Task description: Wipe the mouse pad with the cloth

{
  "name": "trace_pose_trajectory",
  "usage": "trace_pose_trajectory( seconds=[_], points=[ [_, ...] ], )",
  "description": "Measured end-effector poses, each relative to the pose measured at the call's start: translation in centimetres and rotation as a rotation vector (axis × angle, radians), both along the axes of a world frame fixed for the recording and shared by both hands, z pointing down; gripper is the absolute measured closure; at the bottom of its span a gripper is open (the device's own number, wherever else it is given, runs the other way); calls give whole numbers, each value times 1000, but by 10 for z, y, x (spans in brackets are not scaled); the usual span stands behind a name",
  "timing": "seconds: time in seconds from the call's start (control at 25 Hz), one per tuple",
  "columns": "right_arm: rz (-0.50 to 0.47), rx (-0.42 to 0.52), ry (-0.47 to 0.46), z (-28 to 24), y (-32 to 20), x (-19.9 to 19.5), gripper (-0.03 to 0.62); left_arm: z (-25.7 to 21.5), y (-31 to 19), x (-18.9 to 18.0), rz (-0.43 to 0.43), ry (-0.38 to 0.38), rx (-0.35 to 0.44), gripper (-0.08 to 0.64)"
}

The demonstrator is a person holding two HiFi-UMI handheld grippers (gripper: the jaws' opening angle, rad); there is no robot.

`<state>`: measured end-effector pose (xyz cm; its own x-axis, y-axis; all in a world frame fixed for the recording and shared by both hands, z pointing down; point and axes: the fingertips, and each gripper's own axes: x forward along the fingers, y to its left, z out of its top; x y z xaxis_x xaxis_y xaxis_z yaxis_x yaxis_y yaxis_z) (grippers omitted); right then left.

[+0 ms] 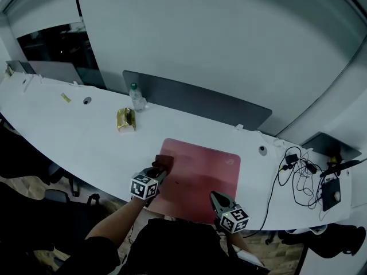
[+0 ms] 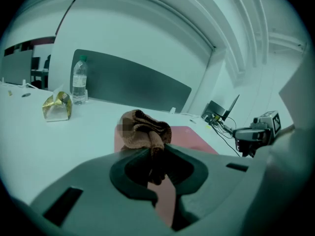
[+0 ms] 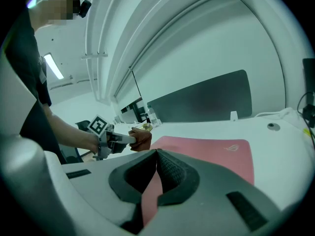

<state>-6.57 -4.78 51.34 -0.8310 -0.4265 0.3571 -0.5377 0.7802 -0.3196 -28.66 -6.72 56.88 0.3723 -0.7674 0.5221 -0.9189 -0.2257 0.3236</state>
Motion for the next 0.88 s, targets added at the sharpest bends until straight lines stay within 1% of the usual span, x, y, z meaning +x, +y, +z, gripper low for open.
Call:
trace_pose_trajectory(
  seconds=[0.36, 0.52, 0.64, 0.8, 0.88],
  points=[
    [1, 34, -5, -3, 18, 8, 566, -26, 62, 56, 76, 19, 86, 502],
    [2, 50, -9, -9, 25, 15, 566, -38, 78, 75, 136, 8, 118, 502],
    [0, 70, -9, -14, 28, 14, 566, -44, 82, 80, 169, 2, 144, 502],
    [0, 79, -4, -14, 32, 17, 566, -51, 83, 81, 160, 19, 167, 502],
    [5, 78, -5, -14, 33, 18, 566, -49, 84, 85, 170, 23, 166, 502]
  ],
)
